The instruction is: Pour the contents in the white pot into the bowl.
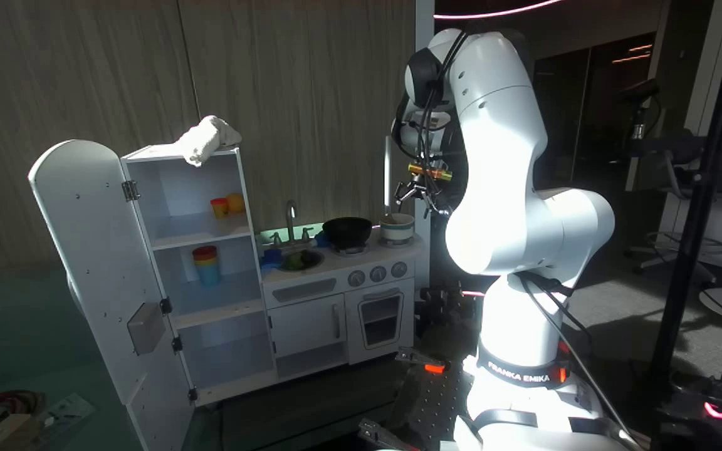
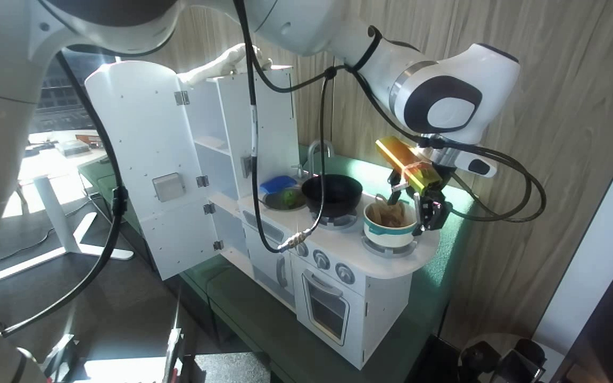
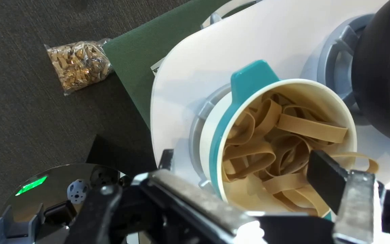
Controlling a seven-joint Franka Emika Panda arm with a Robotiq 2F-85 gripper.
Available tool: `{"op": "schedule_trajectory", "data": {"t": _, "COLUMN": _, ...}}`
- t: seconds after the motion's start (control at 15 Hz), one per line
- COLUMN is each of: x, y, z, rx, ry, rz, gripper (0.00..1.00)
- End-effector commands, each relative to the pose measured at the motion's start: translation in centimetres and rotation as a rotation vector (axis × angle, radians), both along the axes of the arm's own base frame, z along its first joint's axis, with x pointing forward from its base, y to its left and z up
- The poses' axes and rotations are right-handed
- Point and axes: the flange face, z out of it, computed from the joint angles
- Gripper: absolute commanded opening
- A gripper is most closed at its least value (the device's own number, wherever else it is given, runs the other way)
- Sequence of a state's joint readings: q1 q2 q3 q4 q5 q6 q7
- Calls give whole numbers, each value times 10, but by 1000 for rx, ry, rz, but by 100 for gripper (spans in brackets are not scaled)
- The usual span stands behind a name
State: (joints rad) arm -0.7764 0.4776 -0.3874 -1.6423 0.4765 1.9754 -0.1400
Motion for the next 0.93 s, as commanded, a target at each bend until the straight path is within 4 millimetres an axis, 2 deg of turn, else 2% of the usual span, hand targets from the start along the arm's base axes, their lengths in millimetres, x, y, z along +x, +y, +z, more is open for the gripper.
{"op": "schedule_trajectory", "data": {"t": 0.0, "x": 2, "y": -5, "z": -10, "rx": -28, "ry": 20, "rz": -28, "gripper": 100}}
{"op": "schedule_trajectory", "data": {"t": 0.27, "x": -6, "y": -1, "z": -18, "rx": -73, "ry": 72, "rz": -16, "gripper": 100}}
{"op": "schedule_trajectory", "data": {"t": 0.33, "x": -8, "y": 0, "z": -19, "rx": -83, "ry": 83, "rz": -15, "gripper": 75}}
{"op": "schedule_trajectory", "data": {"t": 0.4, "x": -10, "y": 2, "z": -20, "rx": -85, "ry": 92, "rz": -10, "gripper": 75}}
{"op": "schedule_trajectory", "data": {"t": 0.47, "x": -11, "y": 3, "z": -22, "rx": -87, "ry": 96, "rz": -9, "gripper": 68}}
{"op": "schedule_trajectory", "data": {"t": 0.67, "x": -12, "y": 8, "z": -30, "rx": -77, "ry": 100, "rz": 4, "gripper": 42}}
{"op": "schedule_trajectory", "data": {"t": 0.87, "x": -6, "y": 13, "z": -33, "rx": -78, "ry": 60, "rz": 0, "gripper": 20}}
